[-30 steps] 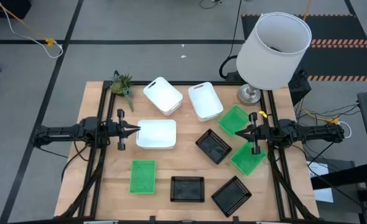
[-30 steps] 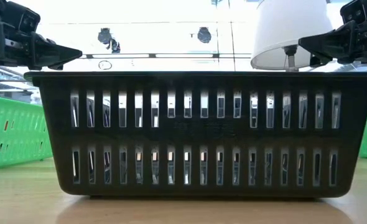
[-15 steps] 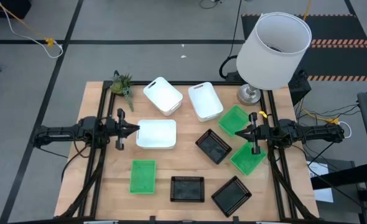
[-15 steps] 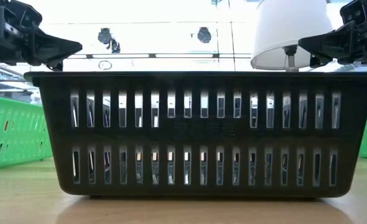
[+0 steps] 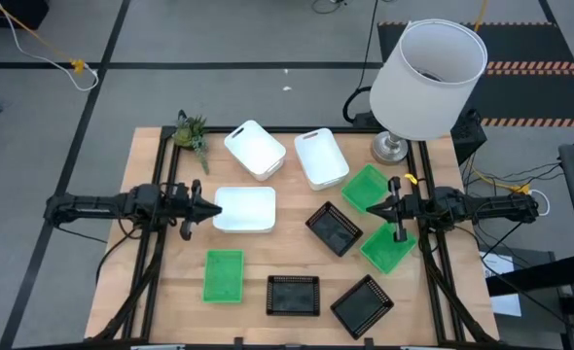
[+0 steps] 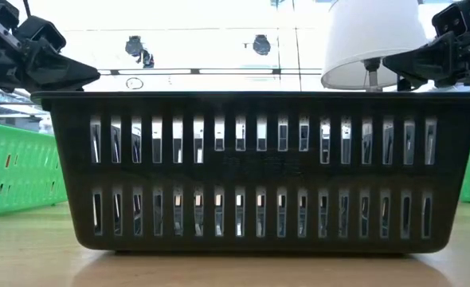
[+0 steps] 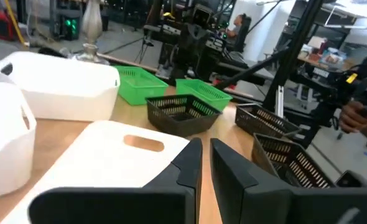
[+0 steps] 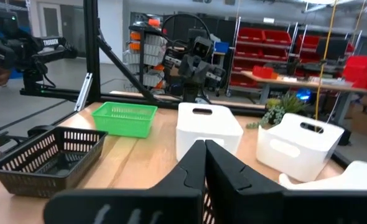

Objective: Stack baskets by color
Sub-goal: Stack the top black bin into the bottom left black bin

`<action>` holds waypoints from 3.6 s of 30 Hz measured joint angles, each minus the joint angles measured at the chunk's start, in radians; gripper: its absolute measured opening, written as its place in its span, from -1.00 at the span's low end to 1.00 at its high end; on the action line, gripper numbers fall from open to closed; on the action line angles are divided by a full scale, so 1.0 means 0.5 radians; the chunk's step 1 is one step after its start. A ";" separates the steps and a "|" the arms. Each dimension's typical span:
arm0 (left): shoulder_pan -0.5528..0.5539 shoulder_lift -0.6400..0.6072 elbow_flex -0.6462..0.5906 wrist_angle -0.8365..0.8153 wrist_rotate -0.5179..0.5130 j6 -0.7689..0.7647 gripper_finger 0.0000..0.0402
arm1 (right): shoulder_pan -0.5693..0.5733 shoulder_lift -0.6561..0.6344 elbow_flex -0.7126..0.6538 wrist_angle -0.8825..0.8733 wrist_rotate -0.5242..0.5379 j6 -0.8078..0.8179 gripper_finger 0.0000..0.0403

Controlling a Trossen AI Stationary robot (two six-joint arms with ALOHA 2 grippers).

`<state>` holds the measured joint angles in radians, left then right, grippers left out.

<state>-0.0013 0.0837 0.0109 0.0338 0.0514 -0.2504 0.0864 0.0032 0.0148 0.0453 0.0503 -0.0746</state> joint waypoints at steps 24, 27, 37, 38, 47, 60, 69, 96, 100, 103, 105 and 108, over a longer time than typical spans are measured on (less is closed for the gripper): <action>-0.043 0.683 1.233 -0.571 -0.211 0.589 -0.99 | 0.000 -0.001 0.000 -0.012 -0.003 0.282 -0.99; -0.043 0.777 1.530 -0.776 -0.211 0.589 -0.99 | 0.000 0.000 0.000 -0.010 -0.003 0.284 -0.99; -0.043 1.130 2.294 -1.373 -0.211 0.591 -0.98 | 0.000 -0.001 0.000 0.000 0.003 0.367 -0.99; -0.043 1.173 2.368 -1.434 -0.212 0.592 -0.98 | 0.000 0.000 0.000 0.002 0.007 0.412 -0.99; -0.043 1.435 2.762 -1.846 -0.210 0.587 -0.95 | 0.000 0.000 0.002 0.009 0.005 0.619 -0.99; -0.045 1.468 2.737 -1.812 -0.197 0.708 -0.92 | 0.001 0.331 0.735 -0.433 -0.056 0.599 -0.99; -0.043 1.606 2.737 -1.798 -0.211 0.706 -0.92 | 0.001 0.992 1.642 -1.047 -0.054 0.616 -0.99; -0.488 2.169 2.734 -1.653 -0.475 0.600 -0.92 | 0.001 2.058 2.833 -1.981 -0.051 0.635 -0.99; -0.555 2.223 2.734 -1.605 -0.552 0.599 -0.92 | 0.001 2.101 2.833 -1.972 -0.050 0.634 -0.99; -0.576 2.261 2.734 -1.573 -0.595 0.595 -0.92 | 0.001 2.119 2.793 -1.921 -0.038 0.579 -0.99; -0.576 2.285 2.734 -1.569 -0.598 0.583 -0.92 | 0.001 2.119 2.724 -1.852 -0.038 0.533 -0.99; -0.575 2.328 2.734 -1.579 -0.695 0.468 -0.92 | 0.001 2.101 2.583 -1.727 -0.038 0.542 -0.99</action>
<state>-0.2886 1.2476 1.3781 -0.7555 -0.2962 -0.0162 0.0868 1.0538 1.3064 -0.8180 0.0313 0.1963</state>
